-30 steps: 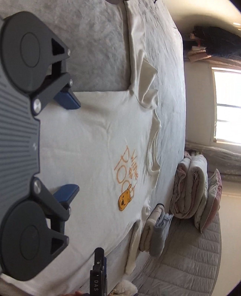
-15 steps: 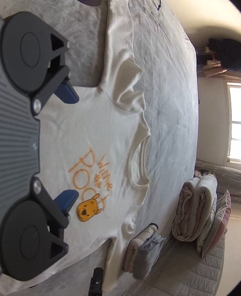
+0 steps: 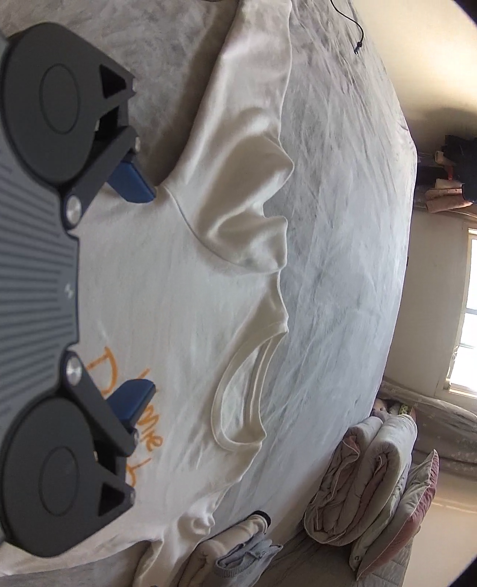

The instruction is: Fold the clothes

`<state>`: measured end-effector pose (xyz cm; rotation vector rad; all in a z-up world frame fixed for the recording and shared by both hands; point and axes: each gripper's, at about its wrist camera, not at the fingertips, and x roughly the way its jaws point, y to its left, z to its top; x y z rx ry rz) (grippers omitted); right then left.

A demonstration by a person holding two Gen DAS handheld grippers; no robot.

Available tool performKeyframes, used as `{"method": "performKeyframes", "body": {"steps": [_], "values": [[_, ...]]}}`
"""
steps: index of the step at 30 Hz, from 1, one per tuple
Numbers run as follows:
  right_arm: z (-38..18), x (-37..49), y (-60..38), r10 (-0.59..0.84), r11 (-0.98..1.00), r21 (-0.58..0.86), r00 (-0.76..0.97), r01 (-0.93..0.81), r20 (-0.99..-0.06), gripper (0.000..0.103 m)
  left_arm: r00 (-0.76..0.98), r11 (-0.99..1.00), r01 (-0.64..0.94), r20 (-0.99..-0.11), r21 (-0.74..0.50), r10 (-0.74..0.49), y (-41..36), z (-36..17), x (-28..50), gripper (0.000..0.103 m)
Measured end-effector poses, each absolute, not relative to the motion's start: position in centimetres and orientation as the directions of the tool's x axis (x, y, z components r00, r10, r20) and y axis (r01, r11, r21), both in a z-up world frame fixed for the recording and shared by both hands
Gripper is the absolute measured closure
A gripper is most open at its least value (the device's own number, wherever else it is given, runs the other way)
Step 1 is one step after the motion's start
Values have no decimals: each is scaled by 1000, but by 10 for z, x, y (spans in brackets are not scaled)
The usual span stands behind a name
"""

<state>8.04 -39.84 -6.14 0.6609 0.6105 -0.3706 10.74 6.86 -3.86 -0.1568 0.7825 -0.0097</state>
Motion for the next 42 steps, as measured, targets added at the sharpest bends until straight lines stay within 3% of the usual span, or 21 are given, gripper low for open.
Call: {"method": "performKeyframes", "body": {"steps": [5,7,9,11,12,16,26,36,42], "values": [[-67,88,-407,-171,690,496,785,527,-595,38,692,985,-85,-720,-150,-50,80,-41,113,1],[-69,89,-405,-197,702,477,787,529,-584,50,688,982,-97,-724,-160,-50,83,-42,113,1],[-71,90,-408,-209,700,474,788,534,-579,72,681,982,-99,-731,-161,-51,84,-43,114,1],[-72,90,-412,-213,690,486,792,537,-573,88,678,983,-96,-733,-155,-49,84,-43,114,1],[-72,89,-413,-216,684,492,793,539,-569,92,678,984,-95,-734,-152,-48,83,-43,114,1],[-64,84,-407,-244,687,489,804,538,-542,95,679,985,-79,-732,-152,-59,83,-41,113,1],[2,78,-353,-256,803,432,892,411,-373,95,654,985,-56,-752,-162,-86,83,-36,114,1],[48,96,-259,-103,944,284,965,171,-240,95,658,981,-50,-745,-190,-111,88,-28,112,1],[36,105,-198,-11,991,124,969,43,-249,95,650,977,-76,-753,-201,-104,96,-28,115,1]]}}
